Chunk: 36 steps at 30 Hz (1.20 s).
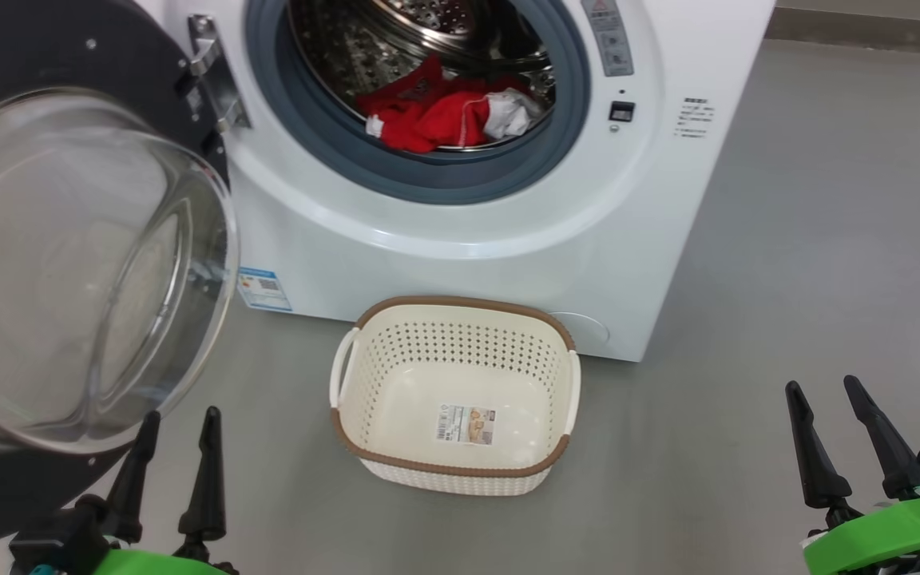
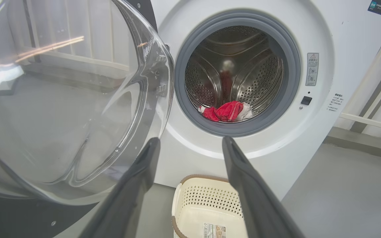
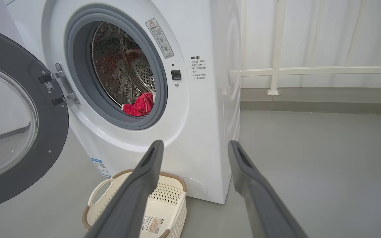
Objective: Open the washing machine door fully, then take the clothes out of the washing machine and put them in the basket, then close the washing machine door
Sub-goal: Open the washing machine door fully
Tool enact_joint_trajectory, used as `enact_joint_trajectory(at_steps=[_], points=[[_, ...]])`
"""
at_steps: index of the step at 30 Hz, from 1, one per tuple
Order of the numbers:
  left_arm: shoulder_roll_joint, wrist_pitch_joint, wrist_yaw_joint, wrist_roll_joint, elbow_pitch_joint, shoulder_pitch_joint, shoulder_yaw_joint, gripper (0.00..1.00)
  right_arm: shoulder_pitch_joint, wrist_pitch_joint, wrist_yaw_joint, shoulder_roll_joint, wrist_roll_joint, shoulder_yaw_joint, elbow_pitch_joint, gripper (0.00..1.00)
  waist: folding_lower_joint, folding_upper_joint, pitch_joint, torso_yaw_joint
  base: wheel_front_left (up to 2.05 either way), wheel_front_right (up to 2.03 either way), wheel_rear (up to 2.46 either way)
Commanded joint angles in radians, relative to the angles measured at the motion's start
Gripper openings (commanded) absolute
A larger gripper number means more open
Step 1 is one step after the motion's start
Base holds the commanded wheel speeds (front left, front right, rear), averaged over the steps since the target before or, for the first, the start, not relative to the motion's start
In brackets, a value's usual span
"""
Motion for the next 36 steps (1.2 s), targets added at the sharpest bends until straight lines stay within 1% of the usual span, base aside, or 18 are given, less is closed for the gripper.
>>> enact_joint_trajectory(at_steps=[1,9,21,28,36], points=[[0.029,-0.005,0.002,-0.019,-0.043,-0.003,0.017,1.0,-0.004,-0.007,0.007,-0.013,-0.004,0.008,-0.027,1.0,0.0,0.0,0.003,-0.032,0.0,0.0,0.0],[0.055,-0.005,0.002,-0.068,-0.075,0.014,-0.063,1.0,0.006,-0.007,0.007,-0.002,-0.005,-0.016,-0.03,1.0,0.0,0.0,0.008,-0.091,0.0,0.0,0.0],[0.063,-0.005,0.002,-0.088,-0.088,0.018,-0.1,1.0,0.012,-0.007,0.007,0.011,-0.005,-0.032,-0.035,1.0,0.0,0.0,0.024,-0.159,0.0,0.0,0.0],[0.066,-0.005,0.002,-0.089,-0.091,0.017,-0.104,1.0,0.02,-0.007,0.007,0.015,-0.007,-0.044,-0.037,1.0,0.0,0.0,0.025,-0.175,0.0,0.0,0.0],[0.069,-0.005,0.002,-0.089,-0.104,0.013,-0.11,1.0,0.02,-0.007,0.007,0.018,-0.011,-0.051,-0.041,1.0,0.0,0.0,0.025,-0.174,0.0,0.0,0.0]])
